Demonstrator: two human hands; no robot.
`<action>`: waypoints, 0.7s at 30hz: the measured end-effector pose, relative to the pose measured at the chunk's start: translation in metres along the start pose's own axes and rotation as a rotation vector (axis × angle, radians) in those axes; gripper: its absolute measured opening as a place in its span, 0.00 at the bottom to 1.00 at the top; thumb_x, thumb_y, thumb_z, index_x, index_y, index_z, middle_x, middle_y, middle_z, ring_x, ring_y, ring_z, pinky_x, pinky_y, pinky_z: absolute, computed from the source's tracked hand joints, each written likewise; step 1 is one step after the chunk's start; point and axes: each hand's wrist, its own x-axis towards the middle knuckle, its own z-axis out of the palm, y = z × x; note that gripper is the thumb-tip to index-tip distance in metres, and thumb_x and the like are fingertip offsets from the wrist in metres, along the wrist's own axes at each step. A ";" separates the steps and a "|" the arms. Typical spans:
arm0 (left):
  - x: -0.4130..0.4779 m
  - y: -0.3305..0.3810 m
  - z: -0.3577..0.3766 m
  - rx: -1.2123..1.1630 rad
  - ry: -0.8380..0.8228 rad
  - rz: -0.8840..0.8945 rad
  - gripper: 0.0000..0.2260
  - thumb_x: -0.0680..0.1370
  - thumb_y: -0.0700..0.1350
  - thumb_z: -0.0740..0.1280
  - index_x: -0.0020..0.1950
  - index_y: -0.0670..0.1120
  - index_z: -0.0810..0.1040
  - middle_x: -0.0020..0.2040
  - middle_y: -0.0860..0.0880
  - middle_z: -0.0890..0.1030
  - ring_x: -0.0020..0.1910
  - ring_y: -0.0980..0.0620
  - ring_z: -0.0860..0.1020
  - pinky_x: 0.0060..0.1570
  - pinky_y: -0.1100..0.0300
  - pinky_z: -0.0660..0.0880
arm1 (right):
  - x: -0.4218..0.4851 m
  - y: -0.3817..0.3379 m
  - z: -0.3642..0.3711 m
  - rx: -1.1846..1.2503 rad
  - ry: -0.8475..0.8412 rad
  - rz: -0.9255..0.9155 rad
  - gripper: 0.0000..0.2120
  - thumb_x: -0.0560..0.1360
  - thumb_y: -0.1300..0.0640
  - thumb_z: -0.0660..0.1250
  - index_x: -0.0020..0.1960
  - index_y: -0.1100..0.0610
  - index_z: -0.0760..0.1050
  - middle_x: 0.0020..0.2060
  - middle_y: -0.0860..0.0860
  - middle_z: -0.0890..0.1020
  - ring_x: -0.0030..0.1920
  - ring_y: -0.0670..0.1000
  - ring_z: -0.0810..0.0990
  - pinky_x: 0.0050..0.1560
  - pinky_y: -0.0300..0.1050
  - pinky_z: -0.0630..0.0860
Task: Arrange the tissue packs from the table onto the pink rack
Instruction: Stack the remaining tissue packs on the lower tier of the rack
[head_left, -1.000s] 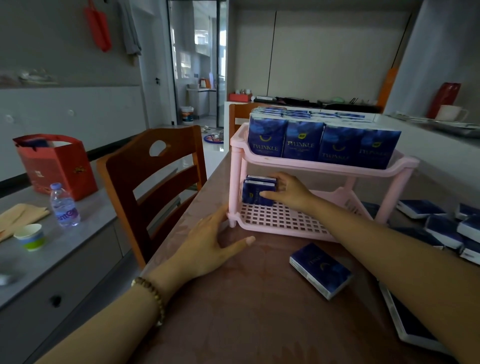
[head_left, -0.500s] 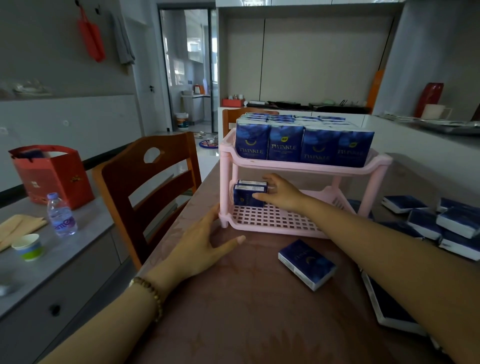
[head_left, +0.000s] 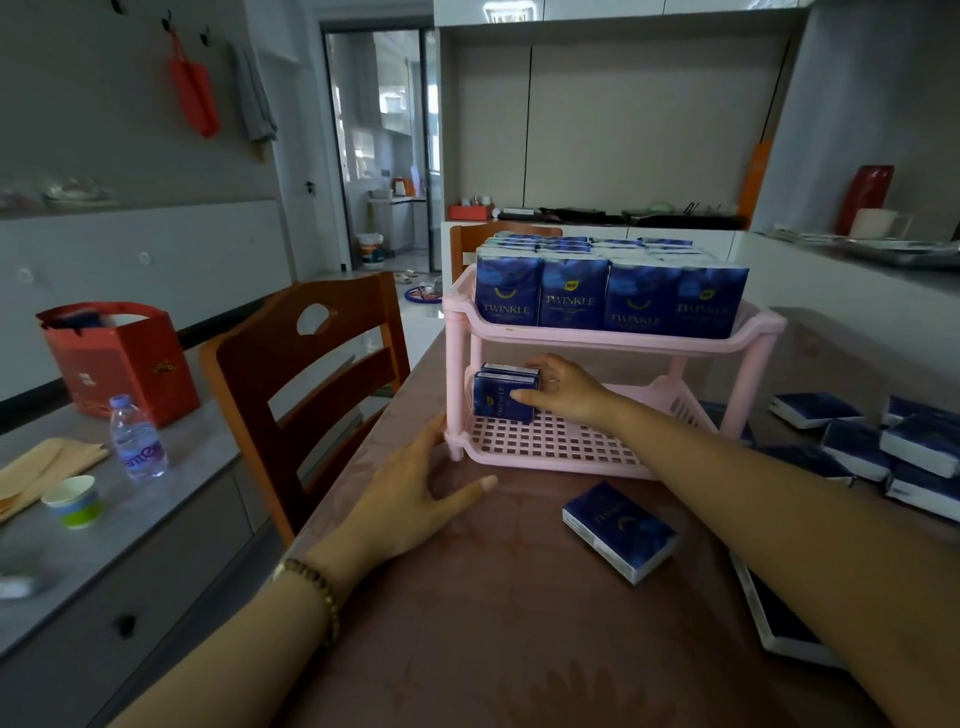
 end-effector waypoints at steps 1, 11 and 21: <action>0.000 0.000 0.000 0.000 0.002 0.000 0.37 0.71 0.59 0.67 0.75 0.53 0.54 0.74 0.52 0.65 0.67 0.56 0.67 0.63 0.63 0.64 | -0.001 0.001 0.000 -0.009 -0.010 -0.003 0.28 0.72 0.60 0.70 0.69 0.62 0.64 0.63 0.58 0.75 0.61 0.55 0.76 0.59 0.44 0.73; 0.001 -0.001 0.000 -0.008 -0.017 -0.019 0.41 0.67 0.64 0.65 0.75 0.53 0.53 0.74 0.51 0.64 0.69 0.52 0.68 0.67 0.56 0.67 | -0.003 0.000 0.003 -0.071 -0.012 -0.030 0.35 0.69 0.59 0.74 0.70 0.58 0.61 0.66 0.57 0.71 0.64 0.54 0.72 0.61 0.45 0.71; -0.004 0.001 0.003 0.033 0.230 0.032 0.32 0.70 0.59 0.69 0.67 0.49 0.61 0.63 0.48 0.68 0.59 0.53 0.70 0.57 0.60 0.71 | -0.051 -0.013 -0.029 -0.165 -0.044 -0.071 0.35 0.71 0.54 0.71 0.73 0.56 0.58 0.72 0.51 0.64 0.70 0.53 0.66 0.61 0.42 0.67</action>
